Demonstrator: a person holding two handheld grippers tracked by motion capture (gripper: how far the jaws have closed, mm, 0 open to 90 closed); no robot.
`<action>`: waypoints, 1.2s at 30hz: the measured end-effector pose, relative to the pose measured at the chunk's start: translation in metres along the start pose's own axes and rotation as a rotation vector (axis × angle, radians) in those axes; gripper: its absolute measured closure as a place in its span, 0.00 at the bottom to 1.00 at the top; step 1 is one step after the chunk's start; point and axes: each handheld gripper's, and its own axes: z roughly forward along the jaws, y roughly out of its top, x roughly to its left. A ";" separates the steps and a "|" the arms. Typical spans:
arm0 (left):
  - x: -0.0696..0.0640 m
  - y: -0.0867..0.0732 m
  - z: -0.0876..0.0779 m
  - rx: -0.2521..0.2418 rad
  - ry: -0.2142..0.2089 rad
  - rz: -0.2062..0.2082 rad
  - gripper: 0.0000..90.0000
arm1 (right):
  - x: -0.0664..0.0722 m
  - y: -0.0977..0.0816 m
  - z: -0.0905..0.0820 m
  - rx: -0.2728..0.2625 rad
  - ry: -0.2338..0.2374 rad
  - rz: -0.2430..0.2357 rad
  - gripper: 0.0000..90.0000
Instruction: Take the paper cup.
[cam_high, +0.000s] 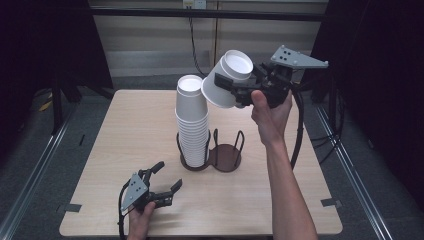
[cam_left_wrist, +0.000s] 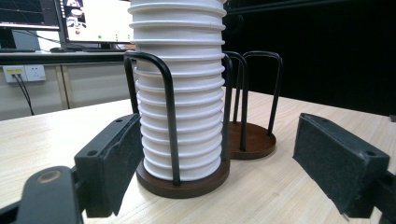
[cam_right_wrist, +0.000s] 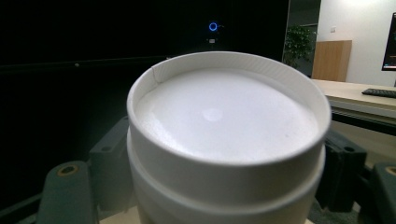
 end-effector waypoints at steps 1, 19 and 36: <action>0.000 0.000 0.000 0.002 0.001 0.001 0.17 | -0.001 -0.002 -0.004 -0.001 -0.005 0.003 0.25; 0.000 0.001 0.001 0.016 -0.026 -0.003 0.17 | -0.002 -0.046 -0.033 0.073 -0.007 0.023 0.25; -0.006 0.029 0.010 0.043 -0.130 0.026 0.18 | 0.015 -0.103 -0.032 0.132 0.041 0.049 0.25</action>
